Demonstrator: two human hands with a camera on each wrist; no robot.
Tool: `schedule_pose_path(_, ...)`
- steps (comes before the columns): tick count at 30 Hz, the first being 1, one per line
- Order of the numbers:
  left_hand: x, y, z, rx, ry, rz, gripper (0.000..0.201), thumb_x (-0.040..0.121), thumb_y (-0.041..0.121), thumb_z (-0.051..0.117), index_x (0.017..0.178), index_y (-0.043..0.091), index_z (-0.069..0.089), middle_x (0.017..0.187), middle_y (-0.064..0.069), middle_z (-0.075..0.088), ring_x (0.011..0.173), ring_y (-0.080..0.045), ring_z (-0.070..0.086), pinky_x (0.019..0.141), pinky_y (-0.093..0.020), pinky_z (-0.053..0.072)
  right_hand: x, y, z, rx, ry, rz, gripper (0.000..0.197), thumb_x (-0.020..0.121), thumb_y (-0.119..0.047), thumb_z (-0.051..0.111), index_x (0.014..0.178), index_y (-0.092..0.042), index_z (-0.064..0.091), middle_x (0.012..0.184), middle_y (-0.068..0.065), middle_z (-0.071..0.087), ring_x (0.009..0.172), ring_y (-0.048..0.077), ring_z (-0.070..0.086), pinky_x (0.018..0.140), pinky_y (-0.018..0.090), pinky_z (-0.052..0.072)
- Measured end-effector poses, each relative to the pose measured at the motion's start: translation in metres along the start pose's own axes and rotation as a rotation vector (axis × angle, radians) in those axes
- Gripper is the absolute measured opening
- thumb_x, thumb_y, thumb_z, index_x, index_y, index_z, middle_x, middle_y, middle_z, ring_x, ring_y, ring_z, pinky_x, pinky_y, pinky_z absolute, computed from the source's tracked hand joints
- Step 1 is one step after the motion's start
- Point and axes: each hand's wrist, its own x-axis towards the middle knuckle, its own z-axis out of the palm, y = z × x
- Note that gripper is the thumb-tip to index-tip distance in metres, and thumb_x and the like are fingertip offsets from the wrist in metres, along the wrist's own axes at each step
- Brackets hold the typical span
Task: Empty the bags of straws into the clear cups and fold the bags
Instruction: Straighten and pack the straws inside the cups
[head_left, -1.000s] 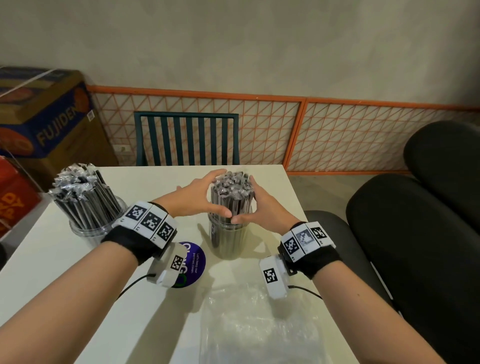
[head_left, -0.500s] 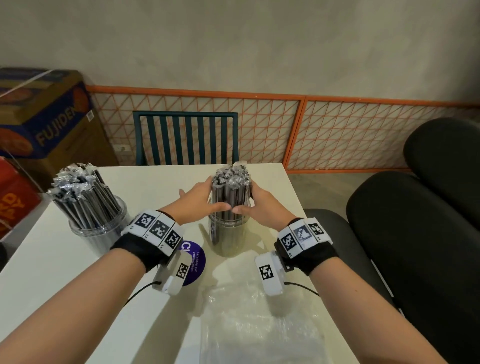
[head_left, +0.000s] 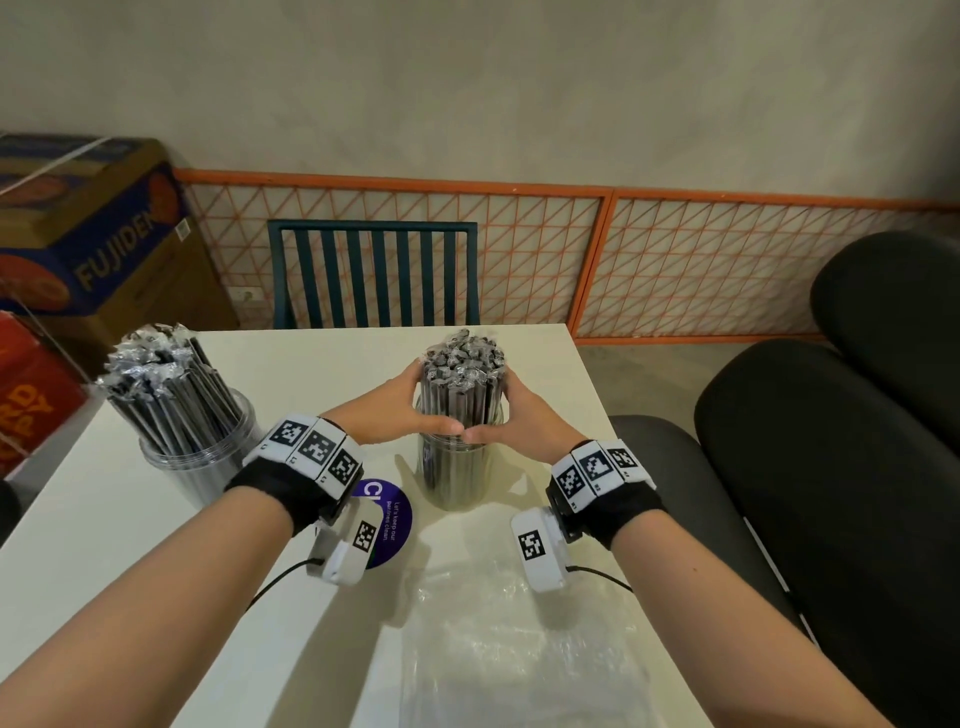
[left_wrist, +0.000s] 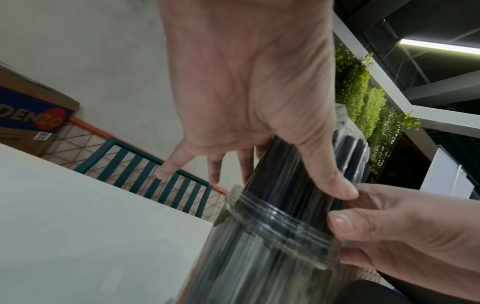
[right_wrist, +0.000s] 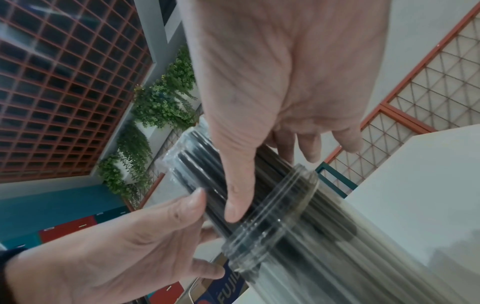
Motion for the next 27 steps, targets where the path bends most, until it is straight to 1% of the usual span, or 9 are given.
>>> schedule_pose_path(3, 0.005, 0.000, 0.003, -0.047, 0.021, 0.030, 0.093, 0.076, 0.018, 0.074, 0.146, 0.019, 0.014, 0.137, 0.007, 0.036, 0.120, -0.002, 0.032, 0.092, -0.007, 0.029, 0.001, -0.003, 0.002, 0.013, 0.009, -0.029, 0.092, 0.074, -0.010, 0.078, 0.145, -0.012, 0.020, 0.131, -0.005, 0.042, 0.119, 0.003, 0.035, 0.092, 0.006, 0.024)
schedule_pose_path(6, 0.007, 0.002, 0.005, -0.064, 0.036, 0.057, 0.089, 0.077, 0.016, 0.074, 0.145, 0.018, 0.018, 0.129, 0.011, 0.039, 0.121, -0.004, 0.037, 0.077, 0.003, 0.032, 0.005, -0.007, 0.005, 0.069, 0.034, -0.022, 0.090, 0.072, -0.012, 0.080, 0.143, -0.012, 0.025, 0.134, -0.001, 0.048, 0.116, 0.004, 0.040, 0.099, 0.015, 0.032)
schedule_pose_path(9, 0.008, 0.009, -0.003, -0.056, 0.057, 0.104, 0.083, 0.075, 0.020, 0.074, 0.143, 0.020, 0.026, 0.132, 0.005, 0.047, 0.119, -0.007, 0.045, 0.090, -0.010, 0.037, 0.007, -0.013, -0.001, 0.067, 0.076, -0.047, 0.084, 0.070, -0.017, 0.081, 0.140, -0.012, 0.034, 0.134, 0.003, 0.053, 0.119, 0.010, 0.048, 0.106, 0.027, 0.038)
schedule_pose_path(13, 0.009, 0.017, -0.016, 0.062, 0.042, 0.092, 0.081, 0.073, 0.023, 0.077, 0.140, 0.020, 0.031, 0.135, 0.001, 0.050, 0.119, -0.012, 0.047, 0.101, -0.027, 0.038, 0.007, -0.020, -0.021, 0.075, -0.018, -0.053, 0.077, 0.073, -0.003, 0.077, 0.137, -0.011, 0.034, 0.116, -0.012, 0.051, 0.110, 0.001, 0.050, 0.084, -0.003, 0.035)
schedule_pose_path(16, 0.008, 0.013, -0.013, 0.165, -0.048, 0.015, 0.093, 0.068, 0.030, 0.081, 0.143, 0.022, 0.025, 0.138, -0.001, 0.046, 0.124, -0.016, 0.043, 0.107, -0.033, 0.035, 0.003, -0.016, -0.022, 0.030, -0.145, -0.035, 0.081, 0.070, 0.003, 0.077, 0.138, -0.010, 0.034, 0.115, -0.011, 0.049, 0.109, 0.001, 0.047, 0.081, -0.006, 0.033)
schedule_pose_path(17, 0.007, 0.010, -0.011, 0.184, -0.059, -0.013, 0.100, 0.065, 0.037, 0.082, 0.144, 0.024, 0.022, 0.139, -0.001, 0.045, 0.127, -0.018, 0.041, 0.110, -0.037, 0.033, 0.002, -0.013, -0.019, 0.018, -0.137, -0.025, 0.082, 0.070, 0.003, 0.078, 0.138, -0.010, 0.034, 0.118, -0.010, 0.050, 0.110, 0.002, 0.047, 0.088, -0.002, 0.033)
schedule_pose_path(19, 0.006, 0.001, -0.006, 0.199, -0.029, -0.062, 0.111, 0.053, 0.059, 0.081, 0.142, 0.032, 0.021, 0.141, 0.000, 0.044, 0.132, -0.022, 0.037, 0.112, -0.046, 0.031, 0.002, -0.005, -0.012, 0.008, -0.096, 0.021, 0.089, 0.067, -0.005, 0.082, 0.140, -0.010, 0.031, 0.134, 0.000, 0.048, 0.125, 0.013, 0.044, 0.108, 0.020, 0.031)
schedule_pose_path(21, 0.009, -0.010, -0.003, 0.198, 0.001, -0.088, 0.118, 0.043, 0.071, 0.076, 0.141, 0.037, 0.021, 0.143, 0.002, 0.042, 0.134, -0.024, 0.032, 0.111, -0.051, 0.030, 0.003, 0.001, -0.006, 0.008, -0.069, 0.045, 0.098, 0.063, -0.014, 0.085, 0.143, -0.011, 0.029, 0.143, 0.006, 0.042, 0.133, 0.019, 0.038, 0.115, 0.039, 0.028)
schedule_pose_path(27, 0.001, -0.015, -0.002, 0.236, 0.012, -0.102, 0.124, 0.042, 0.073, 0.073, 0.145, 0.036, 0.014, 0.153, 0.002, 0.026, 0.141, -0.025, 0.019, 0.113, -0.055, 0.022, 0.012, 0.023, -0.002, -0.064, -0.025, 0.107, 0.123, 0.043, -0.051, 0.082, 0.145, -0.016, 0.024, 0.146, 0.005, 0.038, 0.135, 0.019, 0.036, 0.114, 0.043, 0.030)
